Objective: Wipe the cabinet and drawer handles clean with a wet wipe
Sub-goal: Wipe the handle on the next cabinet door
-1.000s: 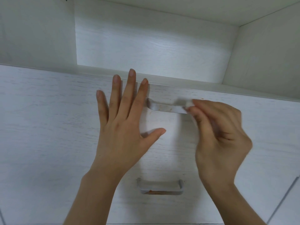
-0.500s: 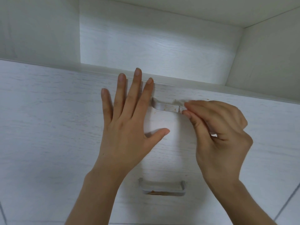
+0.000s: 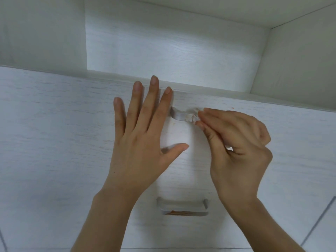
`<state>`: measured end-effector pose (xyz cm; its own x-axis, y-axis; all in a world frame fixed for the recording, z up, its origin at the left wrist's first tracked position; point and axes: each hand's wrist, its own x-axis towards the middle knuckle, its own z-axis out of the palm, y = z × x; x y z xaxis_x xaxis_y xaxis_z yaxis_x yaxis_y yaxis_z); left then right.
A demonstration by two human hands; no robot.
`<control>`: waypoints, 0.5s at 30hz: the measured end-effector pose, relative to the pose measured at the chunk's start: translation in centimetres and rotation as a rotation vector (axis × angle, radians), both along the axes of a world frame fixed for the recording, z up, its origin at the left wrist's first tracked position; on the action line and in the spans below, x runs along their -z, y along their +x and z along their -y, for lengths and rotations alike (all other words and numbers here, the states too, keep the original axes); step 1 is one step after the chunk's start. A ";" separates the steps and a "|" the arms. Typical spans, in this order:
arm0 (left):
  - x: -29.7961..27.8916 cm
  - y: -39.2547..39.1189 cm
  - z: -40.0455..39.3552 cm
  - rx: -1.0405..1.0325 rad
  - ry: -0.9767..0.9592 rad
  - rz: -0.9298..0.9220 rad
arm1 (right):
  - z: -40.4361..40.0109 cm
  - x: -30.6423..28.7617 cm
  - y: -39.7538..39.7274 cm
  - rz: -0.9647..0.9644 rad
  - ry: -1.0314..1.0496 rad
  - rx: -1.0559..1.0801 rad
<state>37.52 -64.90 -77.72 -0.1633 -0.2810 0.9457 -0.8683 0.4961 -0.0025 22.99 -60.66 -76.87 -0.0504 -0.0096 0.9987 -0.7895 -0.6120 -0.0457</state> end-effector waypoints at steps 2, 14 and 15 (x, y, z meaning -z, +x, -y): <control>0.1 0.2 -0.1 -0.010 0.003 0.016 | -0.4 0.1 -0.7 0.039 0.011 -0.029; 0.9 0.2 0.7 -0.038 -0.079 0.020 | 0.2 -0.2 0.7 -0.002 -0.013 0.006; 0.9 0.2 0.8 -0.045 -0.088 0.019 | 0.3 -0.3 0.8 -0.037 -0.010 0.002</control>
